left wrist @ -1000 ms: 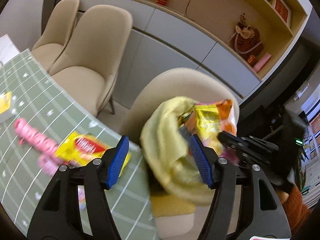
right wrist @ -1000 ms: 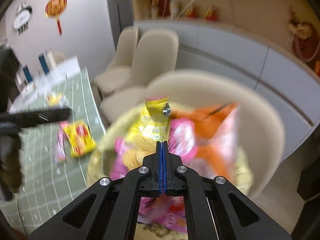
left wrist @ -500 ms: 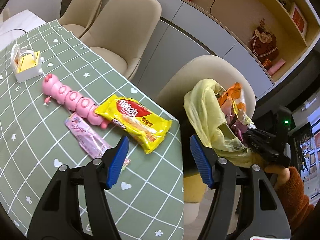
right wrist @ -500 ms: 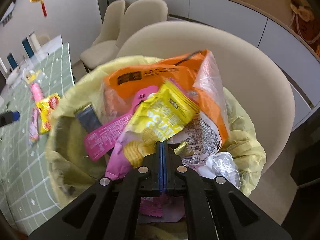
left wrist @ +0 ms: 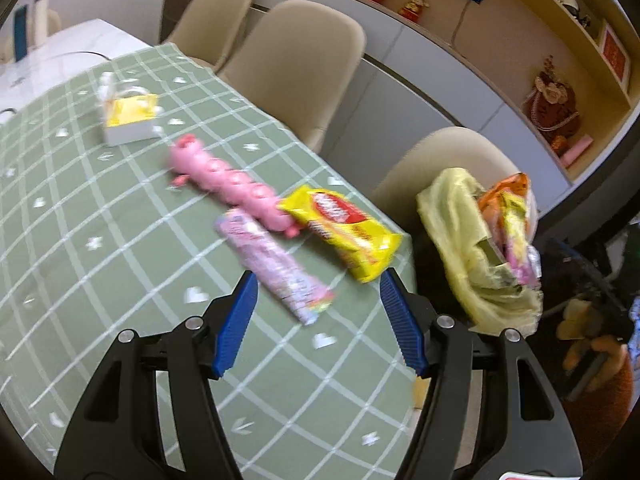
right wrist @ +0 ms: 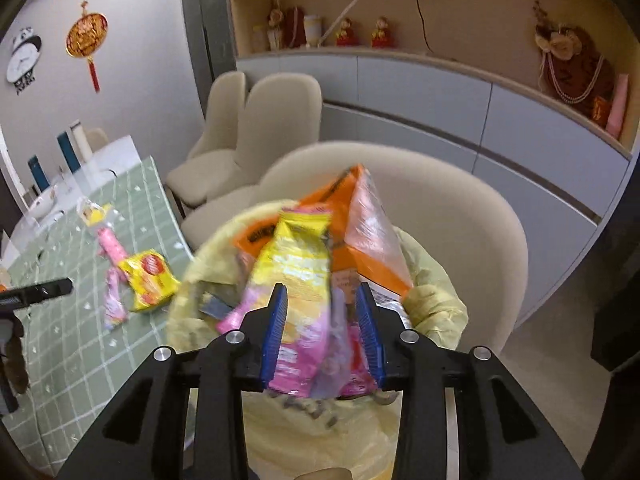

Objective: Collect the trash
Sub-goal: 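Reach the right tool to the yellow Nabati wafer bag and grasp it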

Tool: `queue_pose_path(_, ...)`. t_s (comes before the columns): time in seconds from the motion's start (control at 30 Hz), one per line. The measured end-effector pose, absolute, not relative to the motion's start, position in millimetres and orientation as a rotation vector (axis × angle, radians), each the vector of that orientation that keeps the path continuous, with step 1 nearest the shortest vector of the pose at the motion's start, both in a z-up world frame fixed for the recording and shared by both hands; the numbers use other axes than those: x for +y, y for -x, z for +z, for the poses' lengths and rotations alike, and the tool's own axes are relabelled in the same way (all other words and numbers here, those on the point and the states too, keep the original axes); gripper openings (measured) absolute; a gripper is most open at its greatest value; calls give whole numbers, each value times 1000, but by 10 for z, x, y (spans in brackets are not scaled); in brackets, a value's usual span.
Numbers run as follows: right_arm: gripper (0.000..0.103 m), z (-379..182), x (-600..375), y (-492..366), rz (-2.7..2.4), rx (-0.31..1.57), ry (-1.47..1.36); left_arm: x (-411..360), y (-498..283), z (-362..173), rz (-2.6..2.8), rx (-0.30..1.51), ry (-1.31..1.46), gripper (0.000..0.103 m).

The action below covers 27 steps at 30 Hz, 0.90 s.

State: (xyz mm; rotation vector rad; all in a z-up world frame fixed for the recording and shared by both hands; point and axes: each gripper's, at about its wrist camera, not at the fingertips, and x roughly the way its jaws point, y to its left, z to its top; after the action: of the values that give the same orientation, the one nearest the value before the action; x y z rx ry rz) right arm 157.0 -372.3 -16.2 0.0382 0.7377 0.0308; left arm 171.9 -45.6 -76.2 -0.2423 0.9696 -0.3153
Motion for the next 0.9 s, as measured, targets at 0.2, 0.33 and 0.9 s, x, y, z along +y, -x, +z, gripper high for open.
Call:
queue_pose_path(0.2, 34, -61, -3282, -1522, 154, 694, -49, -180, -1547, -794, -217, 957, 169, 60)
queue_pose_path(0.33, 34, -80, -2989, -1531, 220, 684, -45, -93, -1519, -846, -205, 970, 146, 61)
queue_pose_path(0.9, 51, -858, -1653, -2783, 390, 979, 160, 357, -1411, -1012, -180, 1007, 221, 61)
